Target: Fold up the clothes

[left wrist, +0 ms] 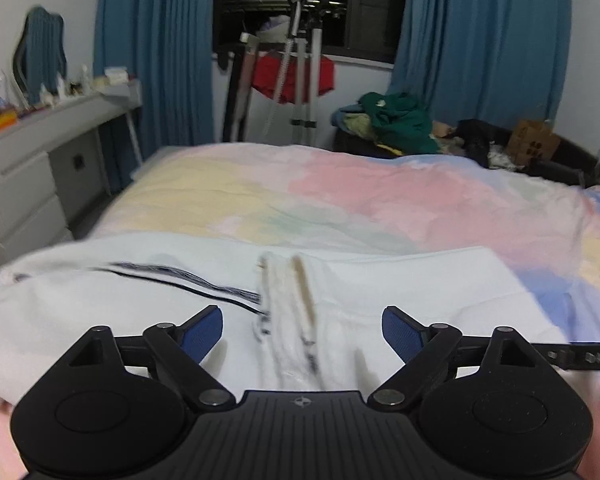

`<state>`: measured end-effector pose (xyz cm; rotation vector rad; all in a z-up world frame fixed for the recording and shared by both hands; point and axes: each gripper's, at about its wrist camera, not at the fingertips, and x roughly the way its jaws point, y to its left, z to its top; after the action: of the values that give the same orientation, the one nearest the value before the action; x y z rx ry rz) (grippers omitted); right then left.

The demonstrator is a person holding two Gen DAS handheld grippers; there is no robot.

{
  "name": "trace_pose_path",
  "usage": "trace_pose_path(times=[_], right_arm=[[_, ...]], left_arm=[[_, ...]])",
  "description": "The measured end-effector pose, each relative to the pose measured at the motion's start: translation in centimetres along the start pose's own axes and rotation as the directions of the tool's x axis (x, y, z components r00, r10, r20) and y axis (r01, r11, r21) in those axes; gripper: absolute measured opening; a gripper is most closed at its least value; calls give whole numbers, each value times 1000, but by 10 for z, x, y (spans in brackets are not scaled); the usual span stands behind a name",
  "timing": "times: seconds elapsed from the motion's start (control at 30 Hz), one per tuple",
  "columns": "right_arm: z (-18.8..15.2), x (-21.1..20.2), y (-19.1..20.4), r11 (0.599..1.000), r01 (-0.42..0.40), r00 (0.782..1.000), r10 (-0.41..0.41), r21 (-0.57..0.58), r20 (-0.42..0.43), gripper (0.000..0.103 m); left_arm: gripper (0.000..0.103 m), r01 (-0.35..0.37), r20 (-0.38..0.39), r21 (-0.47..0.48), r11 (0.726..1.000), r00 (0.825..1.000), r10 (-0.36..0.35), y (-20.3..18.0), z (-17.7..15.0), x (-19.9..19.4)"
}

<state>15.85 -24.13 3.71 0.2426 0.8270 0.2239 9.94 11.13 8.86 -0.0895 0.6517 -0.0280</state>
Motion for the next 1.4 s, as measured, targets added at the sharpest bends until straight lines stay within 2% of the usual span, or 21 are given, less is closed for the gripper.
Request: trace_pose_path(times=[0.13,0.33,0.5,0.57,0.83,0.9,1.0,1.1,1.2,1.23,1.27,1.33,1.4], right_arm=[[4,2,-5,1000,1,1000,-1,14,-8,78],[9,2,-4,1000,15,1000,-15,10,0,78],[10,5,-4,1000,17,1000,-17,21,-3,78],[10,5,-4,1000,17,1000,-17,22,-4,79],[10,5,-2,1000,29,1000,-29,6,-6,80],[10,4,-2,1000,31,1000,-31,5,-6,80],[9,5,-2,999,32,999,-32,2,-4,80],[9,5,-2,999,32,999,-32,1,-2,80],[9,6,-2,999,33,999,-33,1,1,80],[9,6,-2,999,32,999,-32,2,1,80],[9,5,-2,999,33,999,-33,2,3,80],[8,5,-2,999,34,999,-34,1,7,80],[8,3,0,999,33,999,-33,2,21,80]], left_arm=[[83,133,-9,-42,990,991,-133,3,-5,-10],[64,147,-78,-3,989,986,-147,-4,-12,3],[61,132,-126,-6,991,983,-131,-1,-19,20],[55,130,-143,-13,991,981,-131,1,-21,28],[53,111,-123,-54,992,985,-117,7,-6,48],[53,79,-117,-48,996,990,-84,6,3,57],[49,56,-150,-25,998,987,-59,2,9,78],[42,35,-186,-1,999,982,-35,-2,16,98],[26,3,-187,45,999,982,6,-7,15,106],[23,-3,-179,54,999,984,13,-8,14,106],[15,-9,-170,62,998,985,19,-9,14,106],[9,-18,-127,77,997,991,28,-11,16,102],[9,-12,-75,75,997,997,17,-10,24,91]])
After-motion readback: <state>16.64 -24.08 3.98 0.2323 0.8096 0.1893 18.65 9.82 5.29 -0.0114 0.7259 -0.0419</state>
